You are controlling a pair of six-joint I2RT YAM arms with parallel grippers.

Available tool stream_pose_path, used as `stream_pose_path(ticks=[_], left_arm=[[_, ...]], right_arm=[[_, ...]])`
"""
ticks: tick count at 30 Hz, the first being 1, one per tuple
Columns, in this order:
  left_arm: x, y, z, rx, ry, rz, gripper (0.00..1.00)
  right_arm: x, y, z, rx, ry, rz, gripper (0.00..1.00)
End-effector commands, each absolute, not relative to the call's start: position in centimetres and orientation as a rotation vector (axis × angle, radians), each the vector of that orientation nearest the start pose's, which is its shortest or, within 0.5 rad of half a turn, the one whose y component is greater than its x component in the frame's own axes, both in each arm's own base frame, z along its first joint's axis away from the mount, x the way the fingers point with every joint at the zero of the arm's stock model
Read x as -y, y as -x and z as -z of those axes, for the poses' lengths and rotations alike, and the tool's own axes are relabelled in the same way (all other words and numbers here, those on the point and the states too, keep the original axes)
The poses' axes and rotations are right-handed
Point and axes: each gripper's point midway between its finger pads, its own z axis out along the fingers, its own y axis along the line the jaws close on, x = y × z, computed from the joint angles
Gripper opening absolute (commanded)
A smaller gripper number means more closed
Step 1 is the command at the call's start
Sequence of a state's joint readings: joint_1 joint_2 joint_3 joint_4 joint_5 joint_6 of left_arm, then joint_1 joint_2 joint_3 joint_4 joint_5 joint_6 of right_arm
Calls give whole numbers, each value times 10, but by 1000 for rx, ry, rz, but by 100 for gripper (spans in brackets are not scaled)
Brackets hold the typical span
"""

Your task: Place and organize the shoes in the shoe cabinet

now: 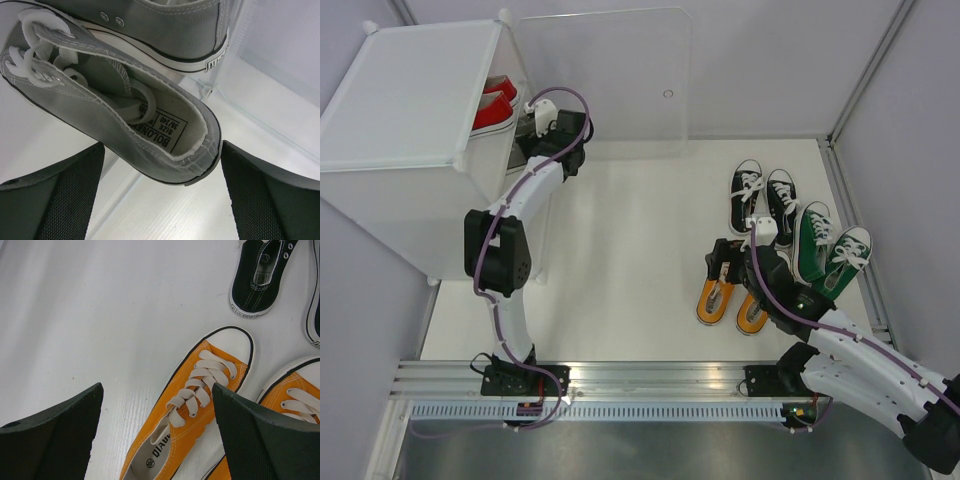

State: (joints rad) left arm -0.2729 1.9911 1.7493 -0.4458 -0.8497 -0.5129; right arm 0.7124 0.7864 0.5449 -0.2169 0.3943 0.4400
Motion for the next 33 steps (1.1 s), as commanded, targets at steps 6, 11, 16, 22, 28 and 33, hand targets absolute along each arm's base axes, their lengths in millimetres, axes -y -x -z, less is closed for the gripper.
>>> stream_pose_path(ticks=[6, 11, 16, 22, 28, 33], left_arm=[[-25, -533, -217, -1858, 723, -547, 91], [-40, -535, -215, -1881, 702, -572, 88], [-44, -543, -220, -1874, 655, -567, 86], [-54, -550, -217, -1886, 633, -573, 84], [-62, -549, -199, -1930, 632, -556, 88], [-61, -547, -182, -1974, 625, -541, 89]], right_arm=[[-152, -255, -164, -1974, 22, -345, 92], [-152, -255, -164, -1974, 25, -346, 92], [-153, -254, -162, -1981, 32, -345, 92], [-153, -254, -162, -1981, 33, -346, 92], [-154, -254, -161, -1981, 35, -352, 92], [-156, -254, -159, -1984, 45, -357, 92]])
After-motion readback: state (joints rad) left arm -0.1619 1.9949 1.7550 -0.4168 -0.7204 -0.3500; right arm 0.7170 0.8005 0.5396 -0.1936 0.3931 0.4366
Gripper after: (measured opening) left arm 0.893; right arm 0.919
